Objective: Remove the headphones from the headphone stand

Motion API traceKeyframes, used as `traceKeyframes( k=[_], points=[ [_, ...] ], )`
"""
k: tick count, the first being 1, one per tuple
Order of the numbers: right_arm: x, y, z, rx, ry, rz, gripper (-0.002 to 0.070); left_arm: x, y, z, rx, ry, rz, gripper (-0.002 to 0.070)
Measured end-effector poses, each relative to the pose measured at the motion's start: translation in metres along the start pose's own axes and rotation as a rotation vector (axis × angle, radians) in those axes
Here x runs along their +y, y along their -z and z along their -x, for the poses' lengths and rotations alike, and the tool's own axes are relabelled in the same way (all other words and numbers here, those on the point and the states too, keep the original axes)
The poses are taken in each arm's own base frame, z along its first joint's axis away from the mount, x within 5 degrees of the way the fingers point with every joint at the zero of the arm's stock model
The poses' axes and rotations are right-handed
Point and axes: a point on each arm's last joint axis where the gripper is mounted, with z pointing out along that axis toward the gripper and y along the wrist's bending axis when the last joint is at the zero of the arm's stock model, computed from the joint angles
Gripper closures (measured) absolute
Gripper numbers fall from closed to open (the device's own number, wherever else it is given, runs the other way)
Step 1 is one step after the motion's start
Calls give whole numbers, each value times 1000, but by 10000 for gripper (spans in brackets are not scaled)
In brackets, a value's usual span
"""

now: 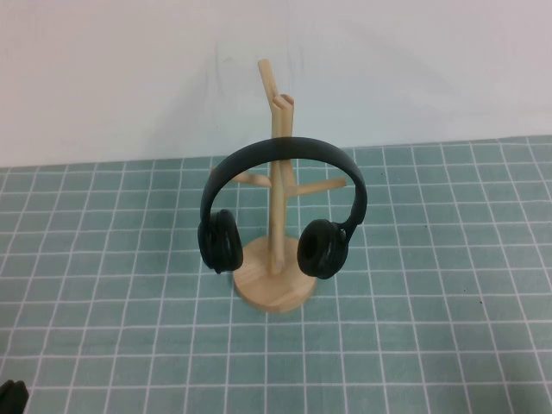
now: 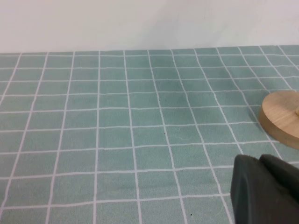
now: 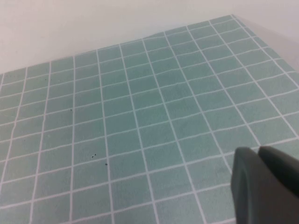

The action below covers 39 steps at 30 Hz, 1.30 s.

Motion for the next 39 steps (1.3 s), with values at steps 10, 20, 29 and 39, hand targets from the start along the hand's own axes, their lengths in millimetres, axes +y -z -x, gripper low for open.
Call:
traceKeyframes(
  k=[10,20,29,39],
  points=[
    [0,0,0,0,0,0,684,0,0,0,0,0,0,680],
    [0,0,0,0,0,0,684,1,0,0,-1,-22,8,680],
    [0,0,0,0,0,0,684,1,0,1,-15,-24,10,680],
    [0,0,0,0,0,0,684,-1,0,2,-37,35,-9,680]
  ],
)
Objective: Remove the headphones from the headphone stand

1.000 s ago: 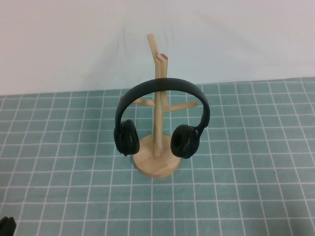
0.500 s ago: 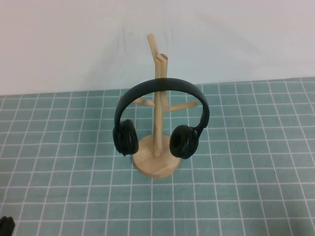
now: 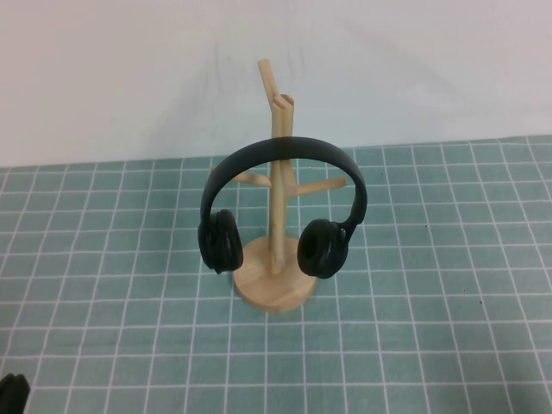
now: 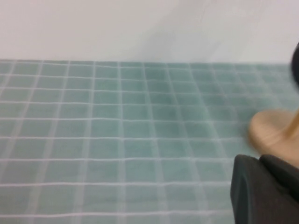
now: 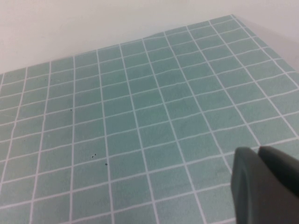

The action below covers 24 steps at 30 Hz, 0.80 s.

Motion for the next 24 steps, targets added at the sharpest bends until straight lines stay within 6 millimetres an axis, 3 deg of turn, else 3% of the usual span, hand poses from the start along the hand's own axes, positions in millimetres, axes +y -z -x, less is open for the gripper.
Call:
traceKeyframes(
  k=[8,14,19,24],
  points=[
    [0,0,0,0,2,-1,684,-5,2,16,-167,462,-92,680],
    [0,0,0,0,2,-1,684,-5,3,22,-199,548,-108,680],
    [0,0,0,0,2,-1,684,-19,13,57,7,411,-182,680],
    [0,0,0,0,2,-1,684,-18,1,116,235,57,-119,680]
  ],
)
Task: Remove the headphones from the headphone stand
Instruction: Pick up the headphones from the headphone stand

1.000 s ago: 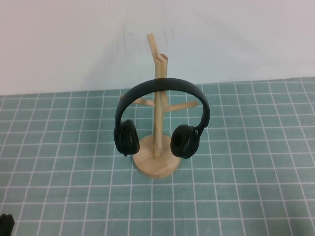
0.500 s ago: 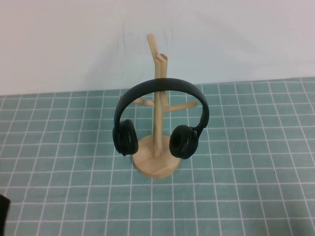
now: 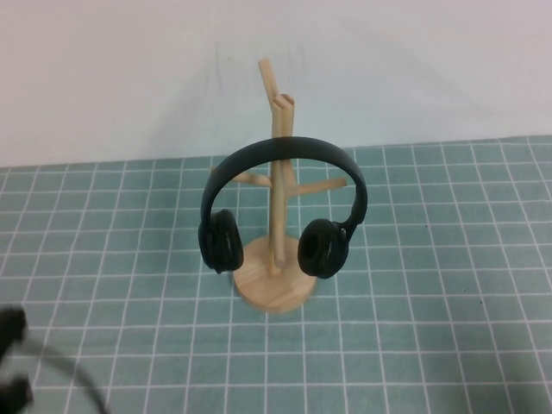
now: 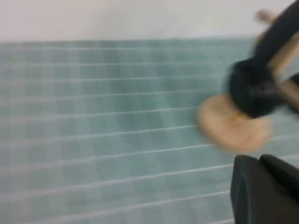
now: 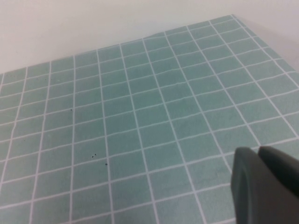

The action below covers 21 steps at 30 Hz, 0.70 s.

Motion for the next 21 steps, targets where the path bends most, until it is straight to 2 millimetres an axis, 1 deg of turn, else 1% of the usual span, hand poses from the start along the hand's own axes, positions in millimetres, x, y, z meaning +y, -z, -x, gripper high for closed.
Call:
traceKeyframes(
  k=[3,4,6,8,10,12,15,18,21],
  points=[
    [0,0,0,0,0,0,684,6,-15,39,82,-176,73,680],
    [0,0,0,0,0,0,684,8,-22,48,93,-214,82,680],
    [0,0,0,0,0,0,684,10,-40,69,102,-289,87,680],
    [0,0,0,0,0,0,684,9,-57,84,98,-355,70,680],
    [0,0,0,0,0,0,684,1,-78,95,96,-406,27,680],
    [0,0,0,0,0,0,684,-14,-96,100,92,-476,-32,680],
    [0,0,0,0,0,0,684,-39,-115,96,92,-612,-98,680],
    [0,0,0,0,0,0,684,-60,-126,90,82,-709,-127,680],
    [0,0,0,0,0,0,684,-79,-127,87,40,-828,-157,680]
  ],
)
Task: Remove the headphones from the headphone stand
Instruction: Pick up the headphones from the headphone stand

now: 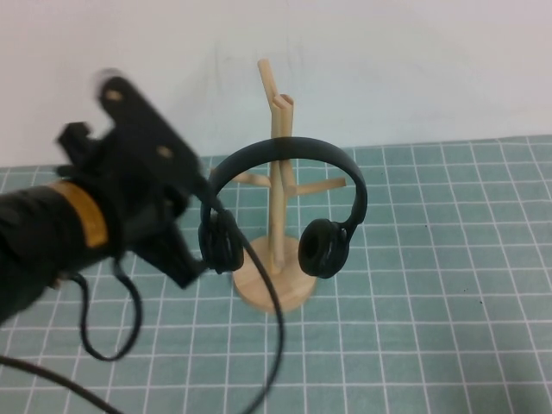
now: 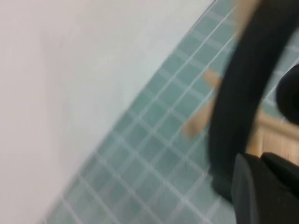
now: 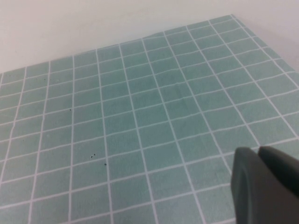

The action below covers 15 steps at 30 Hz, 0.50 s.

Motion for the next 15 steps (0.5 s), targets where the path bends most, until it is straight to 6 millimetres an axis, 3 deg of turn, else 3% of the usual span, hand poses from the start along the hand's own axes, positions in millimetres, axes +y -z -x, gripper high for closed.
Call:
traceKeyframes(
  k=[5,12,15],
  points=[
    [0,0,0,0,0,0,684,-15,-5,17,-112,-129,-14,622],
    [0,0,0,-2,0,0,684,-23,-28,16,-108,-177,-39,305],
    [0,0,0,-2,0,0,684,-26,-37,16,-115,-253,-37,248]
  ],
)
